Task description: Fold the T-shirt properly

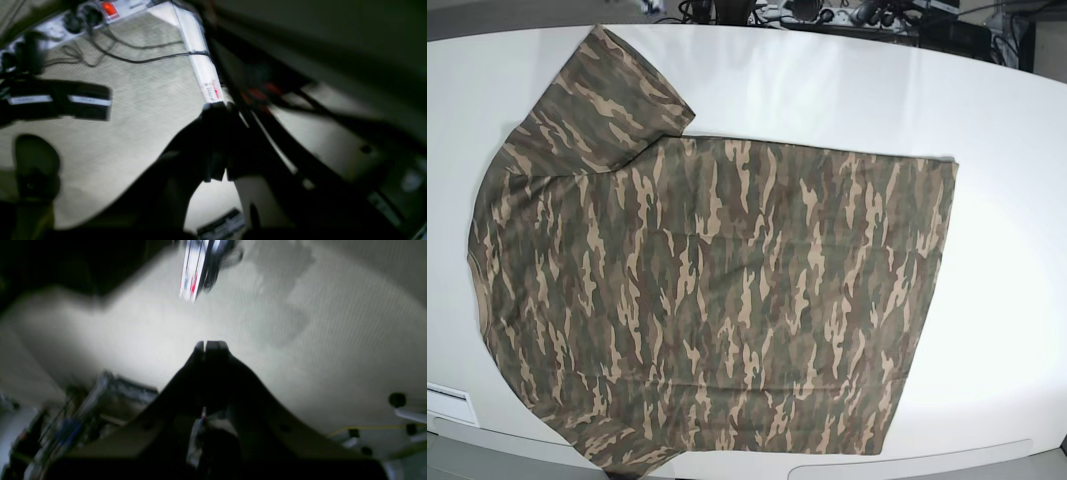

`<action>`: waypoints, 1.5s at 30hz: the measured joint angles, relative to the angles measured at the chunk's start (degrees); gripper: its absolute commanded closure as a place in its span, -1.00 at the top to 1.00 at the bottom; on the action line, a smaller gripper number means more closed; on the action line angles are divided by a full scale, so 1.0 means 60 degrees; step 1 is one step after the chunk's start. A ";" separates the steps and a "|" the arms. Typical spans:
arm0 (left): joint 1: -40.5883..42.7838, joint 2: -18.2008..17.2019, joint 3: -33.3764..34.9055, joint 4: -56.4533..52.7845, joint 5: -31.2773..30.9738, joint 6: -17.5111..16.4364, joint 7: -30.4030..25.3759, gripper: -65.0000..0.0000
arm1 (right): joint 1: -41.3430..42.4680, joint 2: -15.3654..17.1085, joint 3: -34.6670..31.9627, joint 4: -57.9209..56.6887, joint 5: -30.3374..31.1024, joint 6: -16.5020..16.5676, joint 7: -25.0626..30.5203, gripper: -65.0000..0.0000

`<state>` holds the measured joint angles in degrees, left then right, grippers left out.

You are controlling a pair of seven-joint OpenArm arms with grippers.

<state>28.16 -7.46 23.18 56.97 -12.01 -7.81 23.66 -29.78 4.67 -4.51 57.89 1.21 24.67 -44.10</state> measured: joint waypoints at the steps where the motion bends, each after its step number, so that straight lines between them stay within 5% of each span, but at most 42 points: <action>1: 0.0302 -0.0168 0.0000 0.0517 -0.0033 -0.0007 0.0168 -1.00 | -0.0433 0.0022 -0.0004 0.0506 -0.0011 -0.0033 -0.0055 -1.00; 12: 0.3202 -0.3042 0.0011 0.6422 0.0091 -0.0062 0.1530 -1.00 | -0.4535 0.0426 -0.0025 0.6717 0.0011 -0.0040 -0.1184 -1.00; 19: 0.5093 -0.5308 -0.0058 1.0010 0.2036 0.0586 0.1891 -1.00 | -0.6783 0.1708 0.0025 1.0495 -0.0069 -0.1341 -0.1220 -1.00; 26: 0.5920 -0.6280 -0.0011 1.2808 0.4459 0.1392 0.2794 -1.00 | -0.7282 0.2528 0.0022 1.2830 -0.1381 -0.2302 -0.1330 -1.00; 33: 0.5770 -0.6692 -0.0073 1.2845 0.6983 0.1450 0.2619 -1.00 | -0.7333 0.2510 -0.0011 1.2681 -0.3774 -0.3129 -0.1151 -1.00; 41: 0.5122 -0.7227 -0.2237 1.2848 0.6816 0.1049 0.2510 -1.00 | -0.6881 0.2528 0.0007 1.2695 -0.5836 -0.4335 -0.1049 -1.00; 45: 0.5118 -0.7592 -0.3785 1.2848 0.6368 0.0852 0.1654 -1.00 | -0.6382 0.2528 0.0007 1.2699 -0.6098 -0.4543 -0.0674 -1.00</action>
<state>58.87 -53.01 0.47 134.06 26.20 -2.70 33.58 -68.07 19.84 -4.47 134.08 -35.38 -2.59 -48.14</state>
